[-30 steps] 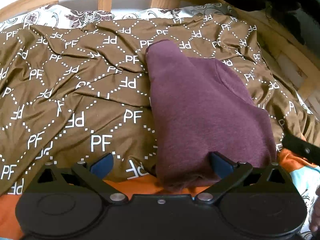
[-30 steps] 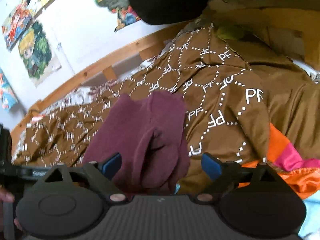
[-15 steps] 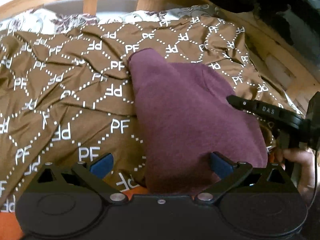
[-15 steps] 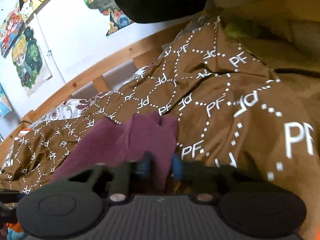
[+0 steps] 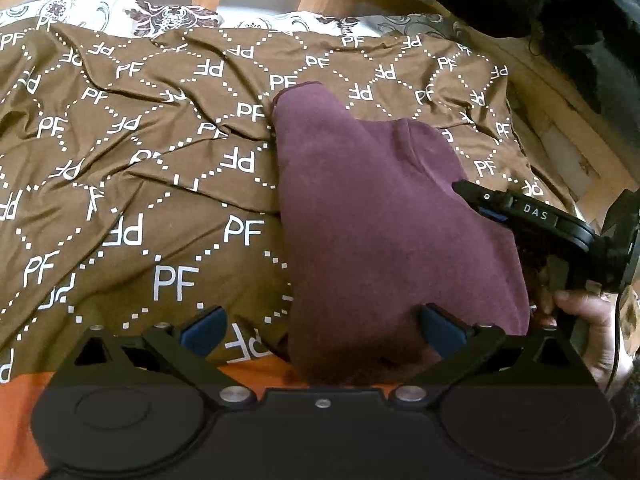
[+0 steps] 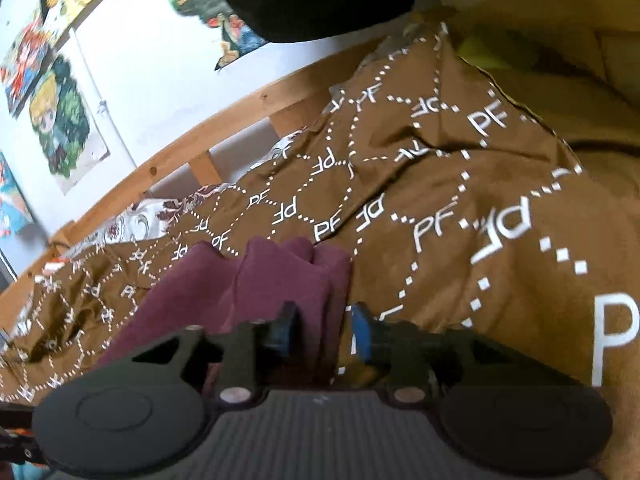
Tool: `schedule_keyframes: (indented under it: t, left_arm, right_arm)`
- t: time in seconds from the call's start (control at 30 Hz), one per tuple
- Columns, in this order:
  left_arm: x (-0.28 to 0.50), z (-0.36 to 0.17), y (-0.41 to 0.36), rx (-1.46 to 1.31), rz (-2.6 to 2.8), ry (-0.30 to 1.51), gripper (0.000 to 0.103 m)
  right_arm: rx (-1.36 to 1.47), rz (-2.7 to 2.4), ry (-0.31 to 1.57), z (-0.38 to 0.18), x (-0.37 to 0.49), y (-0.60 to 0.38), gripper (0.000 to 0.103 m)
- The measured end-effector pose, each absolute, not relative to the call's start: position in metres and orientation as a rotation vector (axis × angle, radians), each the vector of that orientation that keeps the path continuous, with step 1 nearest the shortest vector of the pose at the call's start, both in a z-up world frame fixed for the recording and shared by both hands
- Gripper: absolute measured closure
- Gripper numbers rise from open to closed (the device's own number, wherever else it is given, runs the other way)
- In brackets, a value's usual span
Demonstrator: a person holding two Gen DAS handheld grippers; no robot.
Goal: Fold small clothes
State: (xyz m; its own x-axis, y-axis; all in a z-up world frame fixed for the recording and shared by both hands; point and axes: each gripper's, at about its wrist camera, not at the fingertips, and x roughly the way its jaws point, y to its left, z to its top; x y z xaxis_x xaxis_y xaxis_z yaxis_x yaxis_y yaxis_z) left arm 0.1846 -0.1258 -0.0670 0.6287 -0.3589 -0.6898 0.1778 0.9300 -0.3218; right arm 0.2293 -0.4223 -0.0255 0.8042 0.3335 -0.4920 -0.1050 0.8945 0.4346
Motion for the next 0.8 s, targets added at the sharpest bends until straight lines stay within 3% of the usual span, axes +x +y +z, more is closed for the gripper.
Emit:
schedule_keyframes:
  t: [0.17,0.27,0.8]
  left_arm:
    - [0.191,-0.062,-0.128,-0.232,-0.325,0.83,0.001]
    - [0.195,-0.058,-0.13,-0.237,-0.351,0.803,0.001]
    - [0.209,-0.073,-0.135,-0.281,-0.369,0.843,0.001]
  right_arm:
    - [0.448,0.277,0.595,-0.031,0.229,-0.426,0.029]
    - [0.458,0.307,0.586,-0.032,0.231,-0.423,0.017]
    - [0.403,0.357,0.595,-0.036,0.231,-0.409,0.003]
